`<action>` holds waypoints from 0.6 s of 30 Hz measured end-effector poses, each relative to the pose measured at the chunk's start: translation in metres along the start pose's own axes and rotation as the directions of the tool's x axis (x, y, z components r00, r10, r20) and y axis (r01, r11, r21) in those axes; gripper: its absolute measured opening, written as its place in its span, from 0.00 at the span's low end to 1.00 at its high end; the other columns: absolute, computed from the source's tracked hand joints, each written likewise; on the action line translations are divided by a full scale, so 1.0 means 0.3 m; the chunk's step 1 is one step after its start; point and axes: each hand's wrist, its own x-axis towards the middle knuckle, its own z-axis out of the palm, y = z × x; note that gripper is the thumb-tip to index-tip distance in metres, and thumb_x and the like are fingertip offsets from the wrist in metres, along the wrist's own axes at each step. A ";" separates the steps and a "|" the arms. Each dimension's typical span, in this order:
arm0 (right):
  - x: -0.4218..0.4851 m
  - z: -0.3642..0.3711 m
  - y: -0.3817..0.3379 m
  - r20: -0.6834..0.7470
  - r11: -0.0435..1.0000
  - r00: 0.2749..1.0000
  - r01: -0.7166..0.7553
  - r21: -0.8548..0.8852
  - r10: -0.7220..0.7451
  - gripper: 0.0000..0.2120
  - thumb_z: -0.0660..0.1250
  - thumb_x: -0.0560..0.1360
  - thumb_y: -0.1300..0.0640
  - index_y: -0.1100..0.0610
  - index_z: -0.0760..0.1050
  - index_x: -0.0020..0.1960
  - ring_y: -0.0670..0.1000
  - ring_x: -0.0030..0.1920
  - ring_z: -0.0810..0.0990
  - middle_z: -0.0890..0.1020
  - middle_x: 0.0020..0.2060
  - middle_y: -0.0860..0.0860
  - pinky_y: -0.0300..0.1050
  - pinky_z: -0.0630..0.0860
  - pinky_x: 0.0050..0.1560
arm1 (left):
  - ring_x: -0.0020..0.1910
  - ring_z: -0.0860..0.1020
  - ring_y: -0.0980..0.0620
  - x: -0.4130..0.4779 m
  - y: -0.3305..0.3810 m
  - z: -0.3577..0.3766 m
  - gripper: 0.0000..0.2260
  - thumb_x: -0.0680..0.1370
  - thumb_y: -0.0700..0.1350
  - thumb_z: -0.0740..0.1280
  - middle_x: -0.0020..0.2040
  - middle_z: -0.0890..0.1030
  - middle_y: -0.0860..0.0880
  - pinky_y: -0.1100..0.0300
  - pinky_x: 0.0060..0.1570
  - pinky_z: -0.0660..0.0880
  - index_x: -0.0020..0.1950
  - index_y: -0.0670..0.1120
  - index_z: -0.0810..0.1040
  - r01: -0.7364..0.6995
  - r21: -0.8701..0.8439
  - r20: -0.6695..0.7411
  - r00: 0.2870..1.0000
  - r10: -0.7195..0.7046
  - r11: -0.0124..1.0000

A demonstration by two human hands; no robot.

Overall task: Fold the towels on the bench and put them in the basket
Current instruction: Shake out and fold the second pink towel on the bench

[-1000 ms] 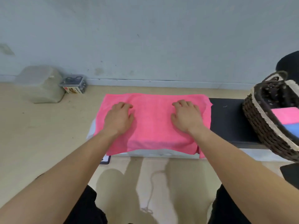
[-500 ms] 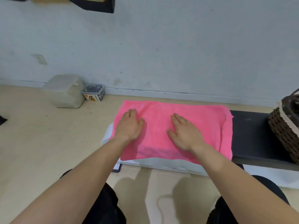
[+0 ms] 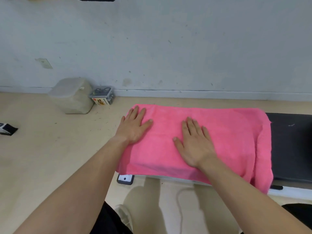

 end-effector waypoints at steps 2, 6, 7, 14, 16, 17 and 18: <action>-0.009 -0.015 0.009 -0.015 1.000 1.000 0.021 0.017 -0.020 0.35 0.47 0.82 0.39 0.58 0.46 0.81 0.53 0.80 0.44 0.47 0.81 0.54 0.55 0.43 0.79 | 0.81 0.42 0.50 -0.006 0.014 -0.004 0.35 0.80 0.67 0.52 0.82 0.43 0.49 0.45 0.78 0.43 0.82 0.53 0.47 0.005 0.085 -0.012 1.000 -0.004 0.996; -0.037 -0.083 0.073 -0.097 0.996 0.995 -0.010 0.084 0.018 0.33 0.51 0.82 0.42 0.58 0.51 0.81 0.54 0.80 0.51 0.53 0.80 0.55 0.54 0.47 0.79 | 0.81 0.48 0.46 -0.024 0.130 -0.020 0.35 0.79 0.63 0.57 0.82 0.51 0.45 0.46 0.78 0.47 0.81 0.48 0.54 -0.053 0.152 -0.087 0.994 0.067 0.987; -0.047 -0.107 0.099 -0.117 0.994 0.992 -0.031 0.101 0.043 0.33 0.52 0.82 0.42 0.59 0.52 0.80 0.54 0.80 0.53 0.55 0.80 0.55 0.54 0.48 0.79 | 0.81 0.49 0.46 -0.031 0.178 -0.020 0.34 0.79 0.62 0.59 0.82 0.52 0.45 0.47 0.78 0.48 0.81 0.47 0.55 -0.090 0.151 -0.090 0.990 0.105 0.984; -0.212 -0.266 0.336 -0.187 0.961 0.953 -0.201 0.190 0.236 0.28 0.61 0.78 0.50 0.57 0.63 0.76 0.59 0.71 0.67 0.68 0.72 0.56 0.55 0.66 0.69 | 0.75 0.66 0.46 -0.061 0.628 0.036 0.29 0.78 0.57 0.64 0.76 0.67 0.46 0.48 0.73 0.62 0.76 0.47 0.66 -0.392 0.049 -0.122 0.911 0.395 0.919; -0.265 -0.291 0.417 -0.190 0.931 0.924 -0.290 0.223 0.333 0.26 0.61 0.78 0.51 0.56 0.64 0.75 0.60 0.68 0.68 0.69 0.70 0.56 0.55 0.70 0.64 | 0.69 0.72 0.44 -0.056 0.757 0.049 0.24 0.78 0.55 0.65 0.71 0.73 0.47 0.50 0.67 0.69 0.73 0.48 0.69 -0.446 0.004 -0.143 0.886 0.442 0.895; -0.286 -0.297 0.457 -0.184 0.913 0.907 -0.333 0.237 0.379 0.25 0.60 0.78 0.51 0.56 0.65 0.73 0.60 0.67 0.68 0.70 0.69 0.56 0.55 0.71 0.62 | 0.67 0.73 0.45 -0.051 0.818 0.054 0.22 0.79 0.54 0.64 0.69 0.75 0.47 0.50 0.65 0.71 0.71 0.49 0.71 -0.464 -0.026 -0.153 0.877 0.455 0.886; -0.305 -0.298 0.496 -0.172 0.894 0.892 -0.371 0.252 0.419 0.24 0.60 0.78 0.51 0.56 0.66 0.72 0.60 0.65 0.69 0.71 0.67 0.56 0.55 0.71 0.60 | 0.66 0.74 0.45 -0.041 0.876 0.057 0.19 0.79 0.52 0.64 0.68 0.76 0.48 0.50 0.64 0.72 0.70 0.50 0.72 -0.481 -0.059 -0.163 0.869 0.467 0.875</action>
